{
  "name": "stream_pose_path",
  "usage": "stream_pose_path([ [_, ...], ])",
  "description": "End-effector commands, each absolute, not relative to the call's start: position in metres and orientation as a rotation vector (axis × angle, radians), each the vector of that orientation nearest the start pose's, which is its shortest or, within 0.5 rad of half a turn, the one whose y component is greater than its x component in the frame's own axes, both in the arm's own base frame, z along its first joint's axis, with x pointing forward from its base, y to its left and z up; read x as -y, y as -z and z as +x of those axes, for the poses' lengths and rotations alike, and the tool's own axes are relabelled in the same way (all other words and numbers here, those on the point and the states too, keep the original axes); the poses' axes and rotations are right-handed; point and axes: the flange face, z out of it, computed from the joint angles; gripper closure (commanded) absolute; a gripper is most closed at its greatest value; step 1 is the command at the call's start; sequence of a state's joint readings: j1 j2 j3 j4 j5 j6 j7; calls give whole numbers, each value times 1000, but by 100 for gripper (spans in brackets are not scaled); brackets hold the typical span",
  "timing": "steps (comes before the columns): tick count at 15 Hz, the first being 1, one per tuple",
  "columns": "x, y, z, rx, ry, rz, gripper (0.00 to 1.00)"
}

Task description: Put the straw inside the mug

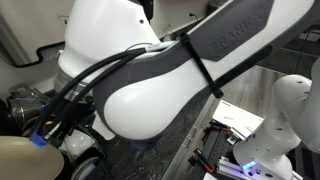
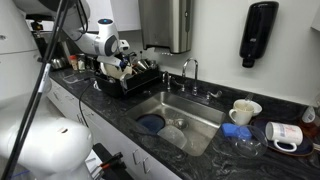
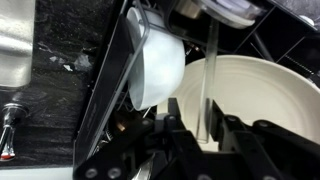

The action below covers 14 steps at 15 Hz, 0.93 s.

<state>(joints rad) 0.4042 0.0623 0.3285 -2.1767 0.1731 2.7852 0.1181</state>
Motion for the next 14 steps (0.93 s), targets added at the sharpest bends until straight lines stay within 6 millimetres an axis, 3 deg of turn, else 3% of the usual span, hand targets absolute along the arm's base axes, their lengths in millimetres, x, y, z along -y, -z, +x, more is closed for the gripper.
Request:
stream_pose_path([
  [1,-390,-421,449,605,588,-2665,97],
  [10,-377,-450,463,437,601,-2637,98],
  [14,-359,-486,478,338,701,-2610,98],
])
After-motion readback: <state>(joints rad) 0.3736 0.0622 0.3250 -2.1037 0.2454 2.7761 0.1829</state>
